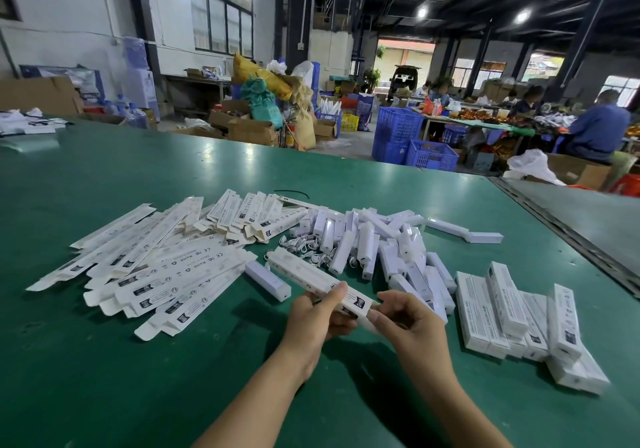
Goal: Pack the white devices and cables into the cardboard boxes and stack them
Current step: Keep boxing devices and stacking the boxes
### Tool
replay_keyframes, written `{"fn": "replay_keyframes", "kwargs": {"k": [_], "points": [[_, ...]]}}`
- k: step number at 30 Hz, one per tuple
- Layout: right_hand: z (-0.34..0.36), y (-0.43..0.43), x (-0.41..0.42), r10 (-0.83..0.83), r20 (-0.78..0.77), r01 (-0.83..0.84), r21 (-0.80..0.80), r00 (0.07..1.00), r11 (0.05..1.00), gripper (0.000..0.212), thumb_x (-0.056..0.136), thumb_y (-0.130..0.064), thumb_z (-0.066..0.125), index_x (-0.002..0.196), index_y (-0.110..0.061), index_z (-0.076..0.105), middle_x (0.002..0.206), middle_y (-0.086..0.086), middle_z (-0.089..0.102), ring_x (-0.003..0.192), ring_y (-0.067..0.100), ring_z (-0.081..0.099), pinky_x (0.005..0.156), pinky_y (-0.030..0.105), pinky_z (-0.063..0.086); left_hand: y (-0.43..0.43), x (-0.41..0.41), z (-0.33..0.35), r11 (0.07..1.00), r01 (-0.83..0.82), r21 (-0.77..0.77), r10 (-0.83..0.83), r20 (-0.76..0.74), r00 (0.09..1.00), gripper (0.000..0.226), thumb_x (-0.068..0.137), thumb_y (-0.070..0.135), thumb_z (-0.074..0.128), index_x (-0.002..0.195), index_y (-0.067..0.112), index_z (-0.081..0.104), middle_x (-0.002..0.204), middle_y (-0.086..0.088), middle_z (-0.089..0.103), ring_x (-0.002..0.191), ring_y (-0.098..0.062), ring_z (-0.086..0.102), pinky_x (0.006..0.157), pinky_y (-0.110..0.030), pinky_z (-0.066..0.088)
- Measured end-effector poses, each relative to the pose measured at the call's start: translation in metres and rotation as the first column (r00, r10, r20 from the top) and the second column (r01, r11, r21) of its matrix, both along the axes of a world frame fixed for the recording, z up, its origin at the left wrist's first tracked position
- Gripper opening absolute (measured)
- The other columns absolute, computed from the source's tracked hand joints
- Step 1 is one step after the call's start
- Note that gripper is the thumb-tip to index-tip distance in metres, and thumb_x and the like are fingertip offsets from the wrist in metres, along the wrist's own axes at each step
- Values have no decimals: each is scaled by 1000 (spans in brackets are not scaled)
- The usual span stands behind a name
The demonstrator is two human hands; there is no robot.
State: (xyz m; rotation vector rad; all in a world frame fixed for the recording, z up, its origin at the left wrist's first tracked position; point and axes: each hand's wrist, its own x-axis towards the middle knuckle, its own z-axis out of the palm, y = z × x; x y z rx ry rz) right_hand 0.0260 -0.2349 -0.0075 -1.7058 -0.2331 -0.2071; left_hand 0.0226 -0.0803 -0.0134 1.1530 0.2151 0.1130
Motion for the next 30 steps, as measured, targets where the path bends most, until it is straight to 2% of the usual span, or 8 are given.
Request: {"fn": "replay_keyframes", "kwargs": {"k": [7,12,17,20,21,25,27,30], "points": [[4,-5,0,60,-6,-60,-65,998,996,25,81,-6,76,92,-28,75,102,-13,71,92,8,67,83,33,55,6,0,-1,993,119,14,-119,-18,993,22,93,29,67,93,7,64,70,-5,71,52,-15,62,52,-26,52],[4,-4,-6,126,-34,-130,-159,991,979,26,86,-5,71,92,-30,76,80,-3,75,64,11,64,60,23,53,2,-3,-1,986,165,29,-165,-19,986,46,76,43,71,100,5,62,71,-4,72,53,-14,62,53,-25,53],[0,0,-1,-62,53,68,-136,997,988,17,83,-8,75,74,-23,73,64,-8,69,51,-2,50,48,13,38,-3,-1,-7,995,87,46,-91,94,991,75,75,40,71,137,20,35,78,-7,75,58,-17,68,55,-27,55],[-3,-1,2,-142,43,146,-91,989,985,17,81,-11,78,69,-20,72,61,-9,68,49,-1,51,47,11,37,-4,-4,-7,951,77,300,-115,110,987,101,77,46,71,145,55,-4,90,-1,76,64,-8,69,58,-22,52],[-3,-2,3,-158,37,160,-82,987,984,16,80,-12,79,69,-20,71,62,-10,69,50,-1,53,48,10,38,-3,-6,-8,909,79,410,-132,104,986,100,79,49,71,145,58,-5,96,-1,76,64,-5,67,59,-18,50],[-6,-4,6,-172,29,174,-78,985,982,15,80,-16,80,70,-19,70,67,-10,71,57,2,62,52,11,45,-4,-8,-12,778,62,625,-199,152,968,68,90,37,72,144,56,35,112,11,69,102,1,63,72,-8,46],[-6,-5,6,-161,44,165,-84,986,983,15,79,-18,81,70,-19,69,66,-8,71,56,2,61,53,13,47,-3,-8,-11,766,61,640,-195,142,971,61,89,29,74,137,53,46,106,23,63,106,-2,65,75,-4,44],[-5,-5,5,-95,63,100,-88,993,991,11,81,-22,79,75,-21,70,70,-3,71,63,12,66,61,27,55,1,-6,-12,796,59,602,-173,133,976,61,87,19,77,138,40,53,111,11,70,110,-5,65,81,-7,47]]}}
